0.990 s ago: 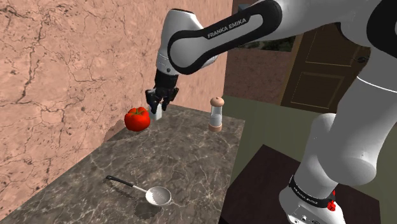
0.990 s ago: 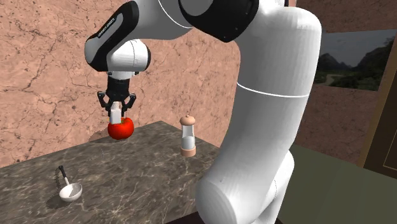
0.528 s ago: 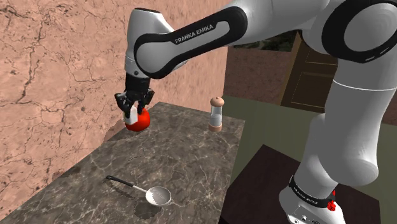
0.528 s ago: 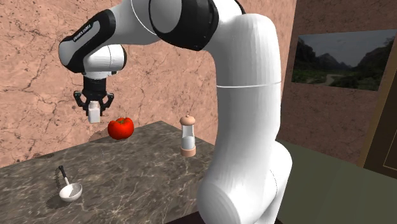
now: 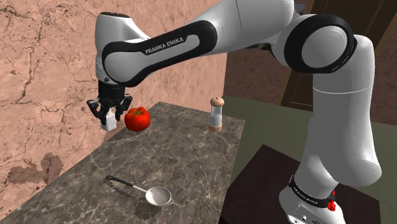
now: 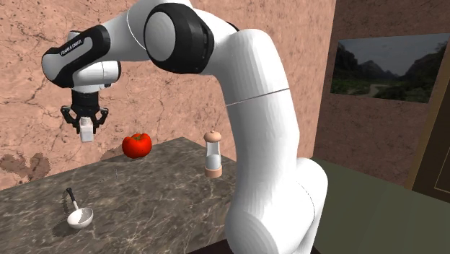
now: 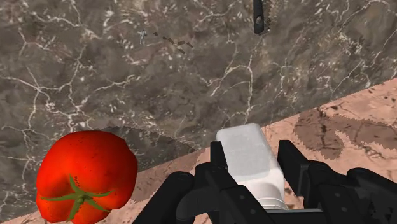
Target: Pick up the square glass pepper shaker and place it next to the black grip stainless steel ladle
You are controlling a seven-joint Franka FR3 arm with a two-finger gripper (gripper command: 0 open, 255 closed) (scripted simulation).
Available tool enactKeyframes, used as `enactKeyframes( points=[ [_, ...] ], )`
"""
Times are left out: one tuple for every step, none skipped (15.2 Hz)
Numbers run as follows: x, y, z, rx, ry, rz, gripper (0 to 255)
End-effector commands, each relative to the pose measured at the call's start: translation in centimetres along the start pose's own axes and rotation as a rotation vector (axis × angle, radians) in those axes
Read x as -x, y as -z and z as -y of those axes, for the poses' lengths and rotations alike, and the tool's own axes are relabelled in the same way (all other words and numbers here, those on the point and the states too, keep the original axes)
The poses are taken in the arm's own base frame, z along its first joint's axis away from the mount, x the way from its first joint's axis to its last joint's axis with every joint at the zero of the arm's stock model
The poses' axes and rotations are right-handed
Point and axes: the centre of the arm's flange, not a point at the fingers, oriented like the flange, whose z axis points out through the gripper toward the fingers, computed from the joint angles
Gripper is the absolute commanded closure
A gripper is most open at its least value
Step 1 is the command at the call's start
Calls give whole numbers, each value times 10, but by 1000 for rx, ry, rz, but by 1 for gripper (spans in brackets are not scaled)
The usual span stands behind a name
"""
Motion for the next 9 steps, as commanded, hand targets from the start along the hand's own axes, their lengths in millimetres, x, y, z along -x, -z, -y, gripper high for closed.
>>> enactKeyframes(
  points=[
    [1, -11, -1, 0, 0, -1, 255],
    [2, -16, -2, 0, 0, -1, 255],
    [4, -21, -3, 0, 0, -1, 255],
    [5, -26, -4, 0, 0, -1, 255],
    [6, -31, -5, 0, 0, -1, 255],
    [8, -36, -6, 0, 0, -1, 255],
    [9, -41, -7, 0, 0, -1, 255],
    [10, -46, -8, 0, 0, -1, 255],
    [12, -51, -9, 0, 0, -1, 255]
  ],
)
